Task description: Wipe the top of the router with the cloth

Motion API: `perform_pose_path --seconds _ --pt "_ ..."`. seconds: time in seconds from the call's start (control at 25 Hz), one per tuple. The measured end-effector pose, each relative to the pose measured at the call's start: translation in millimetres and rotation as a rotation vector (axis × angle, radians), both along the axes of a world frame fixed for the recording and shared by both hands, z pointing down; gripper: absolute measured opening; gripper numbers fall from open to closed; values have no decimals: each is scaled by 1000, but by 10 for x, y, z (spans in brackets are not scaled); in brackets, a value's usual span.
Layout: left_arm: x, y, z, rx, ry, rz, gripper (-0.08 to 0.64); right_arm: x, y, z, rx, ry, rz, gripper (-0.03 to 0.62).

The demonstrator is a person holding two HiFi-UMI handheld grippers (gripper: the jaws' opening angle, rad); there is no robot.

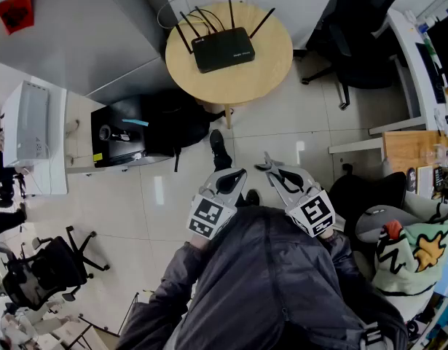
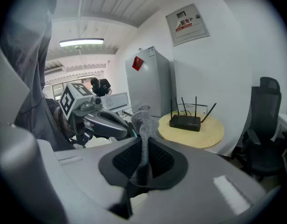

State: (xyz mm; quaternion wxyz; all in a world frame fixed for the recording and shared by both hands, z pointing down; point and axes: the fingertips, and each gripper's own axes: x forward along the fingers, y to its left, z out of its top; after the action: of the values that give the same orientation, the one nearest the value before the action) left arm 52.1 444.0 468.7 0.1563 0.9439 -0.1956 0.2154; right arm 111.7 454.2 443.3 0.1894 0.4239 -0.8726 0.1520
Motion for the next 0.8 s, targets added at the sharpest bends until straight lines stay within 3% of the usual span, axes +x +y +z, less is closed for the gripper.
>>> perform_pose_path --seconds 0.24,0.52,0.8 --pt "-34 -1030 13 10 16 13 0 -51 -968 33 3 4 -6 29" --pt "-340 -2301 -117 4 36 11 0 -424 -2243 -98 -12 37 -62 29" --pt "-633 -3147 -121 6 46 6 0 -735 -3260 -12 -28 85 -117 29"
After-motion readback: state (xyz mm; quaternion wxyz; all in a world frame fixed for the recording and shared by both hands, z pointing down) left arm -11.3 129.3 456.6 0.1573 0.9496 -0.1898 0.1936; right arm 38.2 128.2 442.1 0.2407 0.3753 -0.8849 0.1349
